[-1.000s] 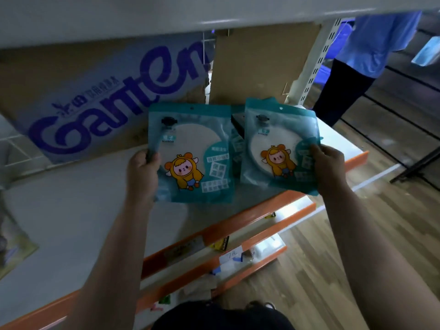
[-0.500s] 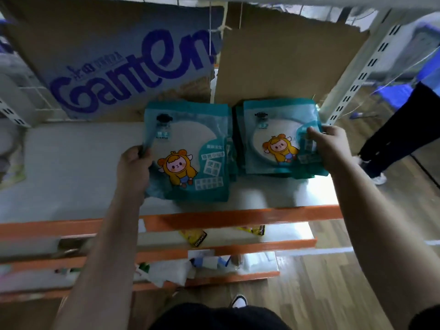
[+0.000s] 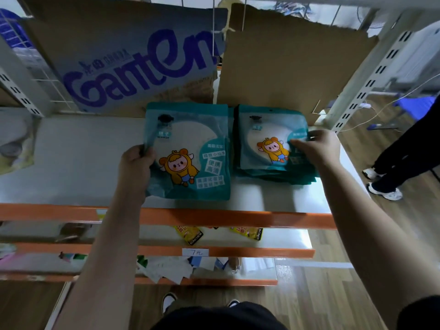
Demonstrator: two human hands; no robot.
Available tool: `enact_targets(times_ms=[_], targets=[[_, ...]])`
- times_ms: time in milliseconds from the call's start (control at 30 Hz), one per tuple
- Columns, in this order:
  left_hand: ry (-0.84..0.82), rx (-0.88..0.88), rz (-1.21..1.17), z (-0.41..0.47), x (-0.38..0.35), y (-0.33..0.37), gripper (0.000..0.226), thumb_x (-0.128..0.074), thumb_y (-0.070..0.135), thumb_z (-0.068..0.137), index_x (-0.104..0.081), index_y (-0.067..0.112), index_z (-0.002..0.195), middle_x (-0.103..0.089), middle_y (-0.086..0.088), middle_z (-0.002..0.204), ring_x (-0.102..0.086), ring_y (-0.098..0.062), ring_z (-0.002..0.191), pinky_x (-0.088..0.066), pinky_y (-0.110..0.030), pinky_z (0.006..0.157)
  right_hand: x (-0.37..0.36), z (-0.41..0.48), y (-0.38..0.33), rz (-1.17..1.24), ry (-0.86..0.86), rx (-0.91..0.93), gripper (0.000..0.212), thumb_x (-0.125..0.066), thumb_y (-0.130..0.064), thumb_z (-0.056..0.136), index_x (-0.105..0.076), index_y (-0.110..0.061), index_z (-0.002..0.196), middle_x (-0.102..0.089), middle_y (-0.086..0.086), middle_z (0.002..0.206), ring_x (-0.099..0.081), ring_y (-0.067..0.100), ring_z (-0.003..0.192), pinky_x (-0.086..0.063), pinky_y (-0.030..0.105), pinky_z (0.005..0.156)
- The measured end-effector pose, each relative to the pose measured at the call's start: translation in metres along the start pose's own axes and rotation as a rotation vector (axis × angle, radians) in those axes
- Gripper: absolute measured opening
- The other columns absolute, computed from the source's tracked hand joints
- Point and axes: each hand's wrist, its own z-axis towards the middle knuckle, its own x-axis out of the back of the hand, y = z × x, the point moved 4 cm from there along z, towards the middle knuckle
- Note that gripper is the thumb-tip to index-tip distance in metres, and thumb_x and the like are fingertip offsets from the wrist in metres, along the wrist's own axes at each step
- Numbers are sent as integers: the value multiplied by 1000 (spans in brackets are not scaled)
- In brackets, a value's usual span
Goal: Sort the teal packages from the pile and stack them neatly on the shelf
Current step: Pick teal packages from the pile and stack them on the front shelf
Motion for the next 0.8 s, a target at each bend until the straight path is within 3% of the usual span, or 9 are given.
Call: enact_targets(times_ms=[67, 167, 233, 333, 433, 567, 700, 800], targets=[[3, 7, -16, 0, -3, 1, 20, -50, 11, 98, -60, 12, 80, -56, -7, 70, -57, -25, 70, -47, -42, 70, 1, -2, 1, -83, 23, 25, 43, -80, -39, 74, -73, -9, 104, -73, 11, 97, -66, 20, 79, -52, 29, 67], [-3, 19, -25, 3, -7, 2, 19, -50, 12, 98, -60, 11, 83, -57, -7, 72, -57, -26, 73, -49, -46, 73, 3, -11, -2, -158, 102, 110, 50, -75, -39, 80, -64, -7, 117, -65, 14, 112, -61, 25, 96, -45, 29, 73], [-19, 13, -17, 8, -9, 4, 22, -49, 12, 98, -58, 12, 78, -57, -7, 71, -57, -25, 70, -49, -44, 72, 5, -25, -6, -166, 160, 224, 39, -70, -33, 85, -64, -10, 116, -62, 13, 110, -58, 23, 97, -36, 24, 72], [-28, 0, 32, 20, -16, 7, 21, -49, 14, 98, -56, 13, 78, -57, -8, 74, -57, -25, 74, -48, -41, 71, 2, -55, -10, -146, 185, 353, 20, -67, -28, 87, -69, -13, 101, -64, 8, 94, -57, 21, 82, -32, 25, 64], [-24, 20, 87, 37, -26, 11, 19, -51, 17, 98, -58, 11, 81, -59, -9, 77, -57, -25, 74, -47, -42, 71, -11, -92, -11, -79, 109, 418, 10, -66, -24, 88, -69, -16, 95, -64, 2, 83, -57, 17, 71, -39, 26, 57], [-63, 9, 177, 52, -38, 14, 11, -59, 19, 94, -61, 10, 87, -59, -5, 73, -57, -25, 75, -46, -36, 67, -38, -133, -11, -108, -19, 537, 4, -66, -15, 88, -67, -12, 90, -64, -1, 83, -57, 16, 72, -51, 31, 60], [-18, -96, 431, 59, -34, 14, 18, -68, 36, 86, -67, 18, 87, -65, -1, 79, -62, -22, 76, -51, -35, 68, -56, -146, -1, -231, -117, 611, 9, -66, -14, 87, -69, -10, 95, -67, 4, 91, -57, 20, 80, -49, 30, 65], [19, -153, 587, 62, -31, 10, 29, -67, 45, 85, -70, 18, 94, -66, 0, 84, -60, -17, 72, -44, -28, 61, -57, -146, -1, -256, -106, 653, 9, -68, -12, 85, -70, -8, 93, -66, 8, 89, -57, 26, 79, -47, 32, 63]])
